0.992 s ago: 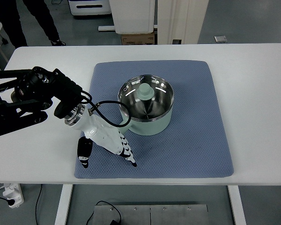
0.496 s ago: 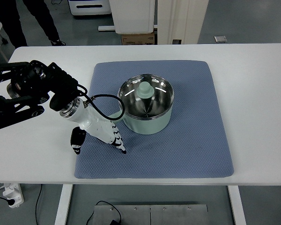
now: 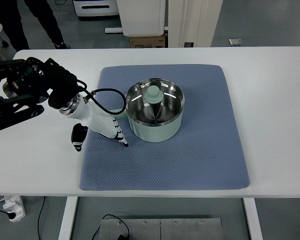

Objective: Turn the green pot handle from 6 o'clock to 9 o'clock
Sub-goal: 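Push the green handle with the left hand, turning the pot clockwise, then lift the left hand up and away from the saucepan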

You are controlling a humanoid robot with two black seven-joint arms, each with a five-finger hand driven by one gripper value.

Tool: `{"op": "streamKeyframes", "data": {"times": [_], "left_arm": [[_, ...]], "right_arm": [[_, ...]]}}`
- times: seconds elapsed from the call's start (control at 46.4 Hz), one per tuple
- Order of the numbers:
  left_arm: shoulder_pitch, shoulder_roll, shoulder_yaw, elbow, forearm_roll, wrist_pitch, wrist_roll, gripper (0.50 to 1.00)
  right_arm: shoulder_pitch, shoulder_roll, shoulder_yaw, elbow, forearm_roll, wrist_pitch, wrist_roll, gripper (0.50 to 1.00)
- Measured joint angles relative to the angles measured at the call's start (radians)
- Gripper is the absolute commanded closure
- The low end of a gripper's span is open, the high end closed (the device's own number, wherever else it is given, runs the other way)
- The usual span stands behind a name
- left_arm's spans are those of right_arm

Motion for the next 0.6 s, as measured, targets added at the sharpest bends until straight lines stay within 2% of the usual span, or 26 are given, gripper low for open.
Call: {"op": "streamKeyframes", "data": {"times": [0.345,0.496,0.604], "left_arm": [[0.000,-0.007,-0.002,0.071,0.001,0.000,0.081,0.500],[0.000,-0.005,-0.003,0.068,-0.007,0.000,0.075,0.500],[-0.001,0.000,-0.003,0.038,-0.014,0.000,0.041,0.500]], "right_arm": [[-0.001,0.000,0.000,0.000,0.000,0.000,0.000,0.500],[0.000,0.000,0.000,0.000,0.000,0.000,0.000,0.500],[0.000,0.000,0.000,0.000,0.000,0.000,0.000,0.500]]}}
